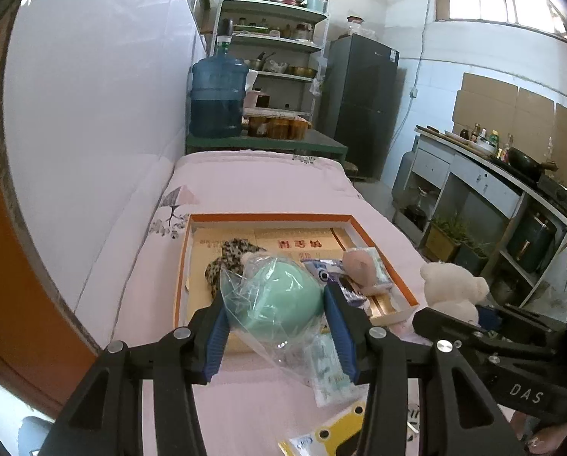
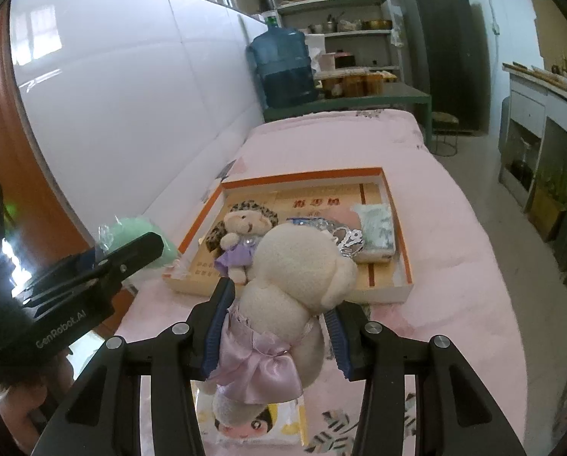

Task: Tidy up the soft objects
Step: 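Carry the plush bear and green ball with both grippers over the tray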

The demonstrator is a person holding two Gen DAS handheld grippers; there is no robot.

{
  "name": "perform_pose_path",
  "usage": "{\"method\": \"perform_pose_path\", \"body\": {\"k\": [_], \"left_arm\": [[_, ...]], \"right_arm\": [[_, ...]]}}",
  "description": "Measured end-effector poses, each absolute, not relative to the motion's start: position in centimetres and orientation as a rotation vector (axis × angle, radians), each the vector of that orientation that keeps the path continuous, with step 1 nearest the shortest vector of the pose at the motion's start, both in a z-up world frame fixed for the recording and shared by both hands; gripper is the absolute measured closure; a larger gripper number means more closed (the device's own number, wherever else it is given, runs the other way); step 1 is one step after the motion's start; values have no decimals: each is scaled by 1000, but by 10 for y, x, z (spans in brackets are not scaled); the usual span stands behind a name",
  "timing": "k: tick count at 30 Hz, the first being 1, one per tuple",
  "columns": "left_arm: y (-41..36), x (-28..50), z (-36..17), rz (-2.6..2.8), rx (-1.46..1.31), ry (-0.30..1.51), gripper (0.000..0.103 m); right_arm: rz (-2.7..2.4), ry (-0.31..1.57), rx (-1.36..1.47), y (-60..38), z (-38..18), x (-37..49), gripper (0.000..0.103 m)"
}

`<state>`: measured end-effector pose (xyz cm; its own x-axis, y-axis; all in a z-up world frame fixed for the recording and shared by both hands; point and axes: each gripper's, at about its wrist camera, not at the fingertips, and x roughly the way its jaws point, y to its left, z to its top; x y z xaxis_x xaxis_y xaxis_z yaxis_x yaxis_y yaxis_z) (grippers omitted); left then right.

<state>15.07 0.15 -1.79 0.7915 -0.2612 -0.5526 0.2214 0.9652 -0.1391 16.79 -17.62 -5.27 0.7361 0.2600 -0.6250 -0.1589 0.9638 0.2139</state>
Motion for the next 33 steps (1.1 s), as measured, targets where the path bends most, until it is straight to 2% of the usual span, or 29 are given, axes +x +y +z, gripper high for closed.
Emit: {"method": "perform_pose_path", "body": {"k": [33], "left_arm": [[4, 247, -25, -237, -54, 656, 55]], "right_arm": [[221, 742, 109, -196, -50, 269, 55]]}}
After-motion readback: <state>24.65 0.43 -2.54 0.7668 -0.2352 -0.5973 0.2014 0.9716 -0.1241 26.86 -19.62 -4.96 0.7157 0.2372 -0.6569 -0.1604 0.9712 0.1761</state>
